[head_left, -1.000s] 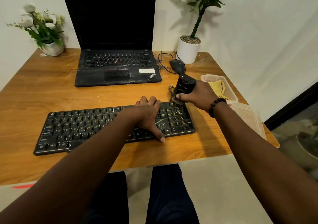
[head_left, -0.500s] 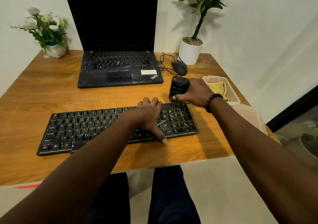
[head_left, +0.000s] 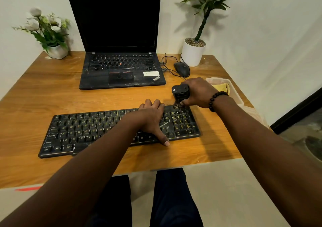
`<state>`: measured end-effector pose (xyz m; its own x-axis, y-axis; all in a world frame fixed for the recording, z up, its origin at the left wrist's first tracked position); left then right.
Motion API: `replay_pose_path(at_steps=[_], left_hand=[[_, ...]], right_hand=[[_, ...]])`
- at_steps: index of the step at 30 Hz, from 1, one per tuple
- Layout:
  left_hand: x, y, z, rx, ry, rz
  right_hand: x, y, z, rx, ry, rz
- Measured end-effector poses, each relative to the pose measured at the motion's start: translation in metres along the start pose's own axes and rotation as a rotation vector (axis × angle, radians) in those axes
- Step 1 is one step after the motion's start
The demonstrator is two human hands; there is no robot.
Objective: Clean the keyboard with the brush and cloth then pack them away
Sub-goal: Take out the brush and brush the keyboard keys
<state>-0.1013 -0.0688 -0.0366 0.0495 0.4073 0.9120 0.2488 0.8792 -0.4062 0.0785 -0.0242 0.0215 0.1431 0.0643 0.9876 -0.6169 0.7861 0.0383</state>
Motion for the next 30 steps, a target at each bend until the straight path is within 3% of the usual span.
replay_pose_path(at_steps=[4, 8, 12, 16, 19, 22, 28, 30], left_hand=[[-0.001, 0.000, 0.001, -0.004, -0.007, -0.002], [-0.001, 0.001, 0.002, -0.006, -0.011, 0.008], [-0.002, 0.002, 0.002, -0.001, -0.013, -0.002], [-0.002, 0.001, 0.002, 0.001, -0.018, 0.003], [-0.001, 0.001, 0.001, -0.001, -0.007, 0.003], [-0.001, 0.001, 0.002, -0.004, -0.013, 0.002], [-0.001, 0.002, 0.002, 0.011, -0.014, 0.011], [-0.001, 0.002, 0.002, 0.015, -0.018, 0.011]], right_hand=[[-0.005, -0.009, -0.003, 0.020, 0.190, 0.026], [0.005, -0.007, -0.010, 0.055, 0.037, 0.032], [-0.004, -0.006, 0.000, 0.136, 0.135, -0.028], [-0.005, -0.008, -0.013, 0.148, -0.040, -0.051], [-0.003, -0.016, -0.020, 0.087, 0.137, -0.121], [-0.009, -0.019, -0.012, 0.120, 0.209, -0.026], [0.000, 0.007, 0.001, 0.152, -0.116, 0.070], [-0.003, 0.010, 0.007, 0.171, -0.081, 0.054]])
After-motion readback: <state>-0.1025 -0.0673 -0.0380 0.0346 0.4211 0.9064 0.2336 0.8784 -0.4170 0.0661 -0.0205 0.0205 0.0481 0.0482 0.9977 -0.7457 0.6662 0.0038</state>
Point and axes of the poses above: each hand's wrist, its own y-axis towards the middle knuckle, its own x-axis out of the back of the hand, z = x × y, the point moved 2 cm from there along y, towards the middle knuckle, and after that the axes turned 13 degrees about x, right-handed, at the moved point
